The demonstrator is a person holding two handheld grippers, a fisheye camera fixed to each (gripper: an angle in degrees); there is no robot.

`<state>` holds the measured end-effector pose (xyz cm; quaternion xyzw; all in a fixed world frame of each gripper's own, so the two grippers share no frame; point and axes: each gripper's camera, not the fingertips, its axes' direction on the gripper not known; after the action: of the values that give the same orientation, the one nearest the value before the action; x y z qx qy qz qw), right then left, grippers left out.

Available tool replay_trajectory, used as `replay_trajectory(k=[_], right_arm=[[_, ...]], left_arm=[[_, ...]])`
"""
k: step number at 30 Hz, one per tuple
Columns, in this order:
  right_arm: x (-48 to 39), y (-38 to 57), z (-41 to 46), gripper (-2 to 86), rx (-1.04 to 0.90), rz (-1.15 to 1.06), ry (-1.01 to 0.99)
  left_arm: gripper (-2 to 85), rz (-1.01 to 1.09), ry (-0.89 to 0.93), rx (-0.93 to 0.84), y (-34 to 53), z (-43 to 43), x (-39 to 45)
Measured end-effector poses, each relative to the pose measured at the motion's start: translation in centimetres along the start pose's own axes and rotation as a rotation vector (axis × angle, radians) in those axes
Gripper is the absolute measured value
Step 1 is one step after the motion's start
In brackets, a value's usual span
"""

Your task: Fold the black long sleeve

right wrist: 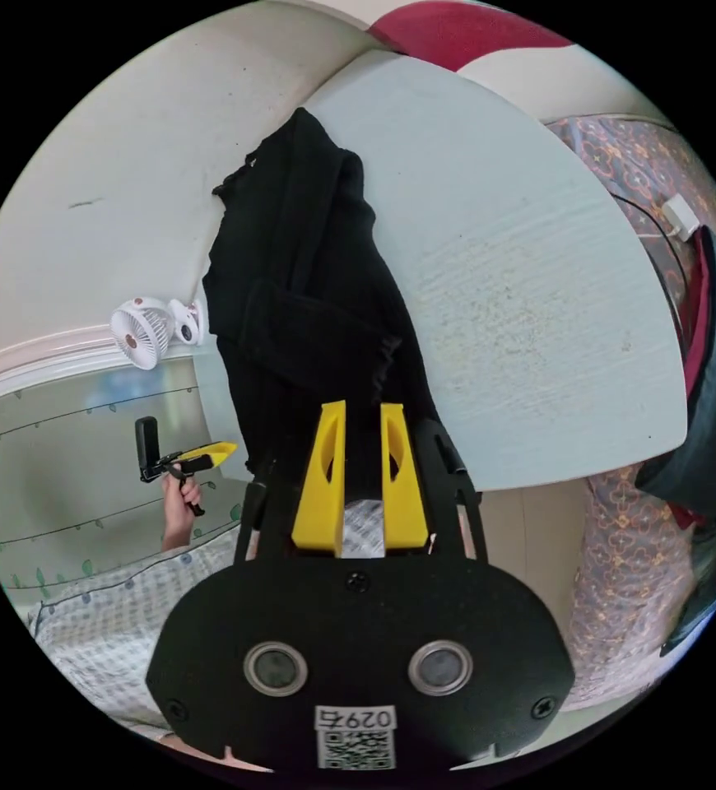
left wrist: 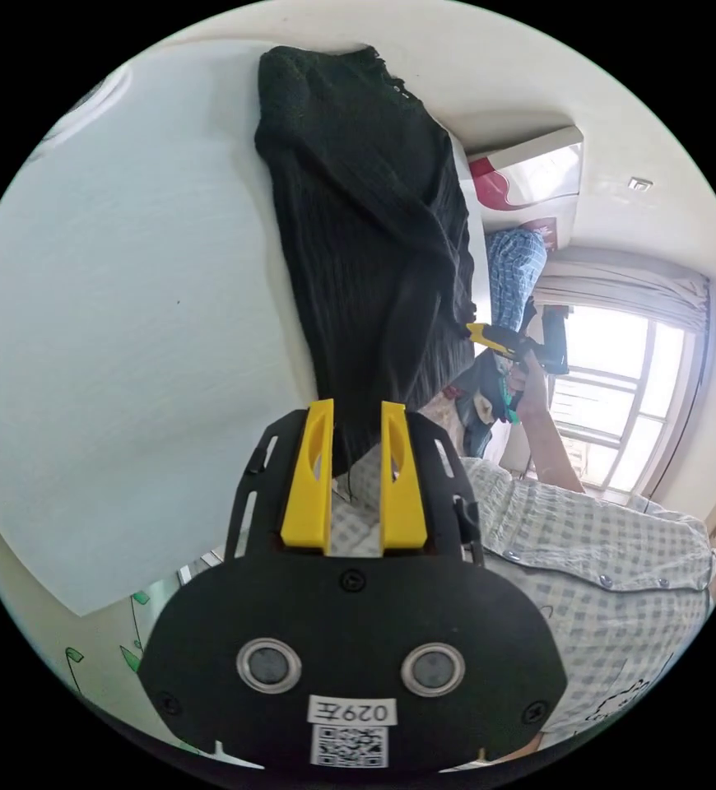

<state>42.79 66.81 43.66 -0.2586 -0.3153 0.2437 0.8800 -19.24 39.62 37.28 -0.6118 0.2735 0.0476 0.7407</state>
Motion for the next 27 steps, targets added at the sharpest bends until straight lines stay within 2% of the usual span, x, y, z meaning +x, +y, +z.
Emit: replay_trajectory(k=[4,8,10,12,15,18,23,27], right_arm=[[-0.6,3.0,-3.7,1.4,0.042,-0.073,-0.032],[1.0,6.0,-6.4,0.8,0.073,-0.029,-0.030],[3.9,6.2,-4.6,0.6,-0.055,0.036,-0.044],[5.3,6.6,-3.8,0.5,-0.086,0.051,-0.133],[6.2,7.3,-3.4,0.5,-0.111,0.053,-0.054],[7.5,7.5,-1.9,0.4,-0.293,0.057,-0.084],[8.3,9.1,-4.1,0.2,-0.160,0.028,-0.020],[8.1,8.1,-3.7,-0.2,-0.103,-0.043,-0.119]], left_arm=[[8.1,-0.038,0.039,0.028,0.5,0.1,-0.2],[8.1,-0.030,0.047,0.062,-0.2,0.2,0.9],[8.3,0.007,0.050,0.039,-2.0,1.4,2.4],[9.0,0.046,0.043,-0.007,-3.8,2.5,3.8],[9.9,0.123,-0.046,-0.041,-6.2,3.7,7.1],[9.9,0.189,-0.114,-0.066,-8.5,4.3,9.8],[9.0,0.292,-0.116,-0.043,-12.4,3.8,12.9],[9.7,0.377,-0.159,-0.178,-15.3,7.9,15.8]])
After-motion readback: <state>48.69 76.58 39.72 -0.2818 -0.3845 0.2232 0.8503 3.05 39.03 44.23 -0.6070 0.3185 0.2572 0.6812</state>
